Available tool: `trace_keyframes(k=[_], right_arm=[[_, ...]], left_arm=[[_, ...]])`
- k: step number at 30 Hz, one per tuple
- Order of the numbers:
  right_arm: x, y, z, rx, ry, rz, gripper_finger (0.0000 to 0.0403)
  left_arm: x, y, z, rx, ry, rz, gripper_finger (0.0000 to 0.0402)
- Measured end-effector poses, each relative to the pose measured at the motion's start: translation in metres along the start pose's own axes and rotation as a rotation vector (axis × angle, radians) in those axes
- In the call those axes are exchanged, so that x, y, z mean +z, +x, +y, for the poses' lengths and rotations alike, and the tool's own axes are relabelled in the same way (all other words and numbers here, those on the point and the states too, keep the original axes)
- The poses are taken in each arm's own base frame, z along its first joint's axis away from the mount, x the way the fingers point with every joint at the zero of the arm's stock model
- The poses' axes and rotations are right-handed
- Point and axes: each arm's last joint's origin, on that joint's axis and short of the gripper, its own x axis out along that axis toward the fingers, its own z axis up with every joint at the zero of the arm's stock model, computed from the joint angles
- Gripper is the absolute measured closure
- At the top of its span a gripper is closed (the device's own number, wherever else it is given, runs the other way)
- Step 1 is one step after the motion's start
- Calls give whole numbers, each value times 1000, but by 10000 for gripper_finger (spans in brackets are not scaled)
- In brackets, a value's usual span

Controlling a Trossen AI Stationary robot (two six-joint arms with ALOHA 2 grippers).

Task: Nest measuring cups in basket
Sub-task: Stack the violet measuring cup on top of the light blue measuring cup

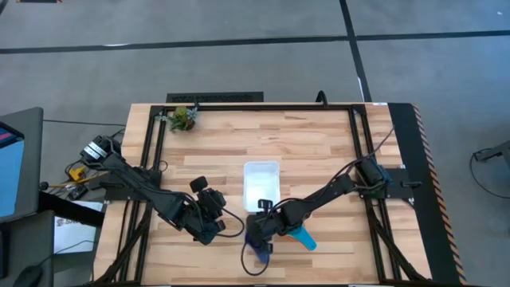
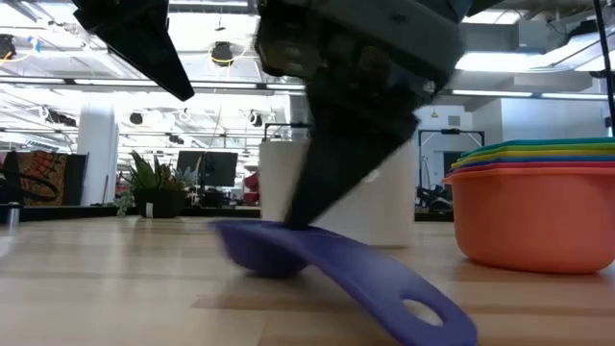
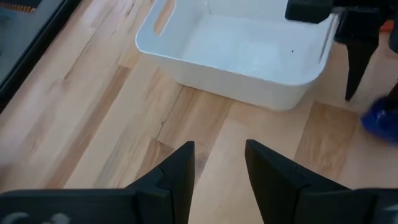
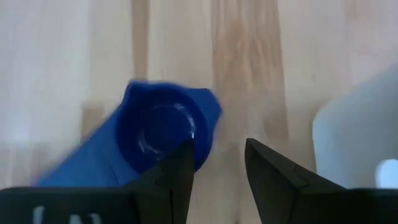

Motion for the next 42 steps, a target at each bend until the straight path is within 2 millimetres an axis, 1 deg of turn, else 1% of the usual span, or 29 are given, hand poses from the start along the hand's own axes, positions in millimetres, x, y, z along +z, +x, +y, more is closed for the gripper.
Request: trace_keyframes(k=[2, 4, 11, 13, 16, 18, 21, 25, 29, 35, 42], right_arm=[[-1, -1, -1, -6, -4, 9, 234], [0, -9, -2, -18, -9, 20, 234], [9, -35, -3, -25, -27, -29, 238], [8, -43, -2, -38, -34, -19, 238], [9, -48, -1, -32, -24, -23, 235], [6, -49, 0, -32, 18, -3, 233], [3, -47, 0, -12, 135, 33, 232], [1, -46, 0, -10, 313, 41, 235], [2, -46, 0, -7, 428, 34, 242], [3, -46, 0, -10, 533, 27, 251], [4, -44, 4, -4, 580, -13, 252]], left_arm=[[0, 0, 0, 3, 1, -1, 269], [0, 0, 0, 3, 2, 0, 269], [-1, 0, 1, 14, 9, 2, 269], [-1, 0, 1, 16, 8, 1, 269], [-1, 0, 1, 16, 7, 2, 269], [-1, 0, 1, 17, 1, 2, 269], [-1, 0, 2, 18, -5, 2, 269], [-1, 0, 2, 19, -14, 0, 269], [0, 0, 1, 24, -18, -9, 269], [0, 0, 2, 26, -21, -10, 269], [0, 0, 2, 34, -21, -19, 269]])
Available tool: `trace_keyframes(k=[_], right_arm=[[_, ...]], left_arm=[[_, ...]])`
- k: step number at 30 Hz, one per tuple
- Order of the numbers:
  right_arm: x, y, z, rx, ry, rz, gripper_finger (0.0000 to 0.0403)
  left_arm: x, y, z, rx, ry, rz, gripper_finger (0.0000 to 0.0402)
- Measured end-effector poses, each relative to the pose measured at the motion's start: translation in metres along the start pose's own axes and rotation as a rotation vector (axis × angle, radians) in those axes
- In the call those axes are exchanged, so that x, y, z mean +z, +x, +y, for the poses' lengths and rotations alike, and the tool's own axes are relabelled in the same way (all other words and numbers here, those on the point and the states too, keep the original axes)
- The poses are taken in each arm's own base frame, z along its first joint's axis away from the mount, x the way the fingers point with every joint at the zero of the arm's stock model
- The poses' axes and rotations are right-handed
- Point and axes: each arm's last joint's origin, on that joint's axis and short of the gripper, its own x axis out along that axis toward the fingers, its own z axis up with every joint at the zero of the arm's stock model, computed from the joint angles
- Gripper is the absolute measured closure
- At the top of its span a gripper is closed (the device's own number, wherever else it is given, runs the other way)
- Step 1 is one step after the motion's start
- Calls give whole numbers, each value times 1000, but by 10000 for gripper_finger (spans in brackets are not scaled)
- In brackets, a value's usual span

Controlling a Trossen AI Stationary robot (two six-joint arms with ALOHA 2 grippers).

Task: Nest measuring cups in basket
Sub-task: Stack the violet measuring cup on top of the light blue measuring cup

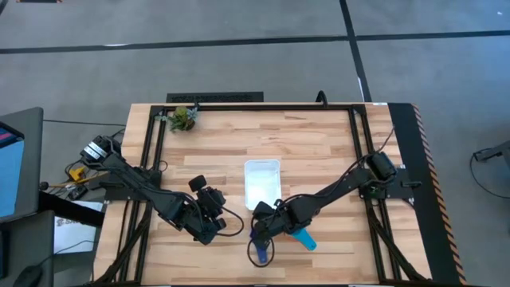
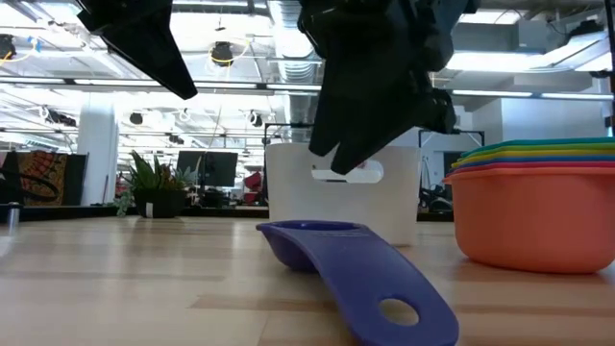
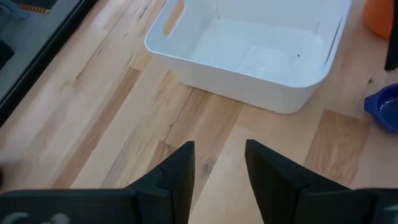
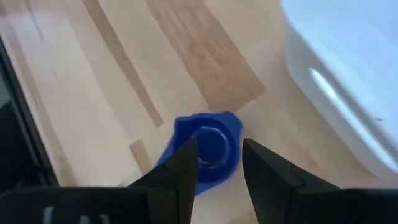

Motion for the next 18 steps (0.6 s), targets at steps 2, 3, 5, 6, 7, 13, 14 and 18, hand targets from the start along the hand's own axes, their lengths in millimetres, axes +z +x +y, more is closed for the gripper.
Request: trace_keyframes(k=[2, 3, 5, 6, 7, 13, 14, 18], right_arm=[[-1, 7, -1, -7, 5, 4, 252], [-3, 9, -3, -20, 3, 16, 252], [-4, 11, -4, -28, 3, 21, 252], [-3, 15, -2, -17, 6, 21, 252], [-4, 16, -4, -26, 5, 28, 252], [-4, 24, -11, -65, -8, 55, 244], [-5, 24, -12, -75, -22, 64, 243], [-2, 24, -14, -77, -88, 67, 241]], left_arm=[[0, 0, 0, 0, 0, -1, 269], [0, 0, 0, 1, 0, -1, 269], [0, 0, 0, 2, 1, 0, 269], [0, 0, 0, 2, 1, 0, 269], [0, 0, 0, 2, 2, 0, 269], [0, 0, 0, 4, 3, 1, 269], [0, 0, 0, 4, 3, 2, 269], [0, 0, 0, 5, 4, 1, 269]])
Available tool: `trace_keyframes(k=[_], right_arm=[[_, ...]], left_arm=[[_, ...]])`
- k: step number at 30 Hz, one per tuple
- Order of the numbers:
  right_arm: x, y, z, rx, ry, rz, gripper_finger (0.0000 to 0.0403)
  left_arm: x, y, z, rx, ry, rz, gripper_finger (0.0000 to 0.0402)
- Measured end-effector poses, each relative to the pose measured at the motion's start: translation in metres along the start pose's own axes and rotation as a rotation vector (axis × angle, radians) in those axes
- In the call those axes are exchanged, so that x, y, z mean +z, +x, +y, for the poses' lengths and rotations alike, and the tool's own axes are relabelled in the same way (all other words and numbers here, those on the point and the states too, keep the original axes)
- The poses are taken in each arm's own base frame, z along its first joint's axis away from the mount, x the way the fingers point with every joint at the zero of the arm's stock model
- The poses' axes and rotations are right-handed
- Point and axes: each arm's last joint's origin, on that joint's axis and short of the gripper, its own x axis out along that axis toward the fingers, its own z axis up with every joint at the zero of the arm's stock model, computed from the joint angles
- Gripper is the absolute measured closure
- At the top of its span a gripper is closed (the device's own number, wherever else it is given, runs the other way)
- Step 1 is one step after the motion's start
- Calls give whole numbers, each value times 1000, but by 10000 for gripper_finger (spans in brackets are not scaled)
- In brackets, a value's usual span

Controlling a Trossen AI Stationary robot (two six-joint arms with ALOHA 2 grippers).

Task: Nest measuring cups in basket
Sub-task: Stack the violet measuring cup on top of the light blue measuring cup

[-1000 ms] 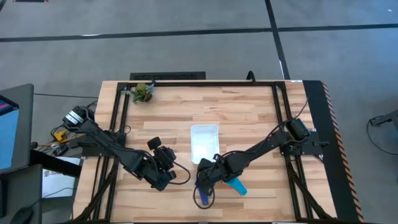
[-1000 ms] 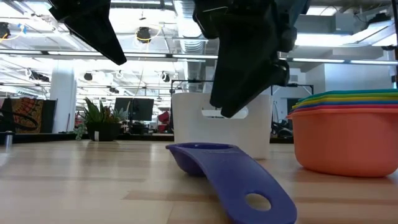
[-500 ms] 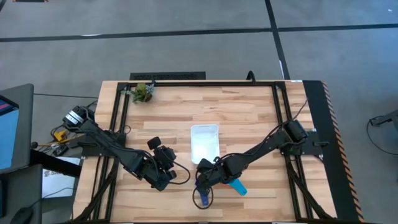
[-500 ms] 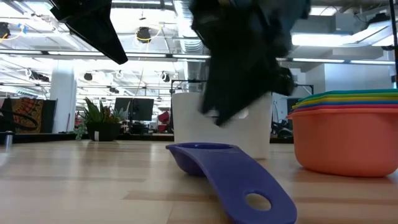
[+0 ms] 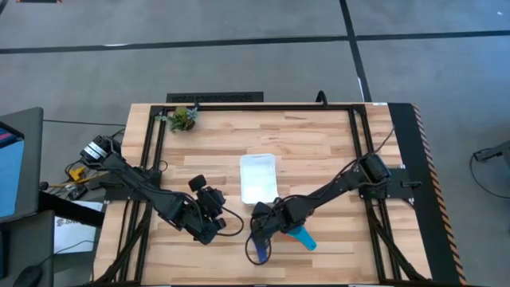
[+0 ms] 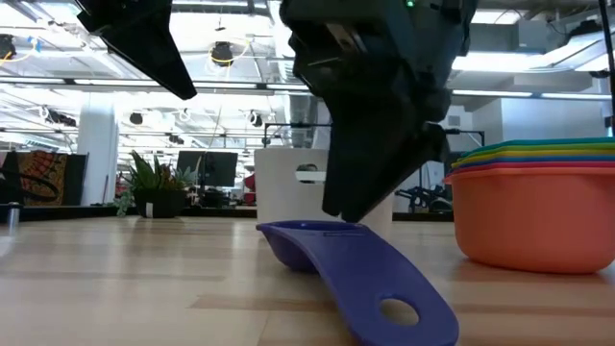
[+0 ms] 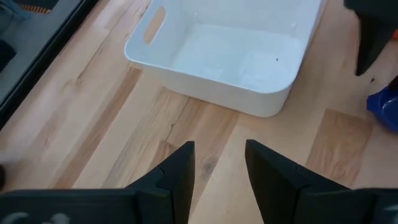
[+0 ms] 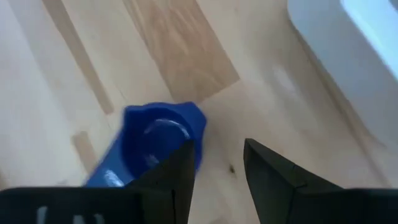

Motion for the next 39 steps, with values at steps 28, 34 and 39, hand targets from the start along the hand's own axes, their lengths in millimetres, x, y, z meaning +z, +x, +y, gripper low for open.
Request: trace_keyframes(k=[28, 34, 39], right_arm=[[12, -5, -2, 10, -70, 17, 185], [14, -14, 11, 33, -102, -32, 159], [14, -12, 12, 19, -125, -55, 158]], left_arm=[[-2, 0, 2, 12, 1, 12, 269], [-1, 0, 2, 16, 1, 7, 269], [-1, 0, 2, 18, 6, 3, 269]])
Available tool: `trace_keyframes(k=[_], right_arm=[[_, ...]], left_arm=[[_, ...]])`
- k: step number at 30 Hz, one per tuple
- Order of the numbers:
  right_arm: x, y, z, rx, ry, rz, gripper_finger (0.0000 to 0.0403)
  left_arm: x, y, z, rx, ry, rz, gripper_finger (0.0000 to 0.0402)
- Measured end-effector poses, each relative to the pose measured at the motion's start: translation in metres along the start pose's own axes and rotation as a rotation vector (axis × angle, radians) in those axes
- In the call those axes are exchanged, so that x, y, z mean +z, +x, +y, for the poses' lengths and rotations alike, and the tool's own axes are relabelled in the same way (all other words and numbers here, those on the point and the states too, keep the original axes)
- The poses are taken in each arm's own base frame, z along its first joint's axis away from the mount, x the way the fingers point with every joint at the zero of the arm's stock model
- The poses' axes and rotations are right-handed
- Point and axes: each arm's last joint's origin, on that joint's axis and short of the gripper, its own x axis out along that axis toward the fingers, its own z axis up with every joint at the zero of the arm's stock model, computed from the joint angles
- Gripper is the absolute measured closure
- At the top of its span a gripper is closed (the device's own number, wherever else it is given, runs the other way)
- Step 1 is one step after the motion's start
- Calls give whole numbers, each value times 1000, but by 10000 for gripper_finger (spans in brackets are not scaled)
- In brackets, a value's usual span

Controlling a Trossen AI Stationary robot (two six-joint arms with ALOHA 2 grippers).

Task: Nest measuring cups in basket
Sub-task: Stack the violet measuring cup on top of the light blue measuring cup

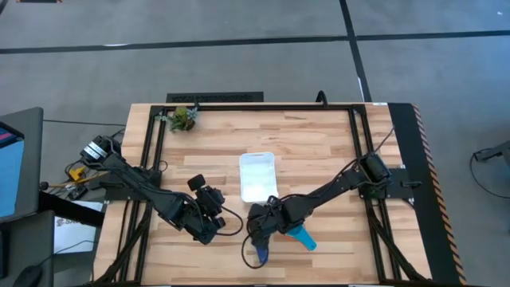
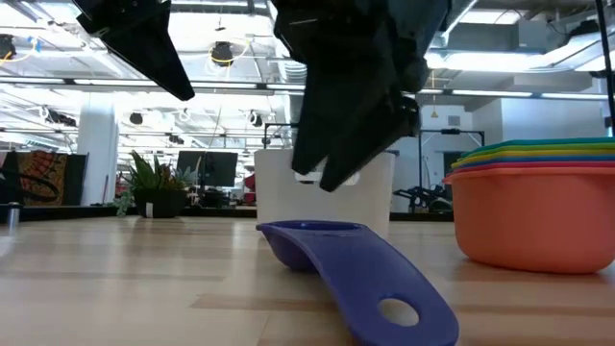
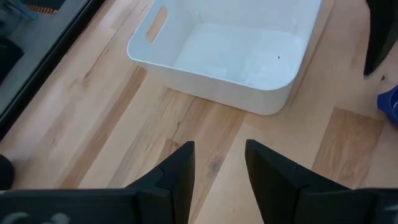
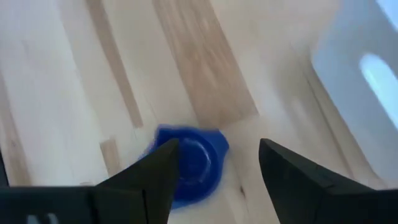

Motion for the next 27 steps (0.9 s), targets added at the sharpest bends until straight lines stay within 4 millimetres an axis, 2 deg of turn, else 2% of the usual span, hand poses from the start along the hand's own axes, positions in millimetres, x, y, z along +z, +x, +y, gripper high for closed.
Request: trace_keyframes(k=[3, 18, 23, 27], right_arm=[[-1, 14, 2, 25, -53, -15, 158], [-7, 16, -2, -32, -87, 42, 159], [-15, 33, -1, -34, -108, 78, 159], [-16, 35, -1, -31, -108, 87, 164]], left_arm=[[0, 0, 0, 1, 0, -1, 269], [0, 0, 0, 3, 4, -3, 269], [0, 0, 0, 3, 2, -3, 269], [0, 0, 0, 3, 2, -2, 269]])
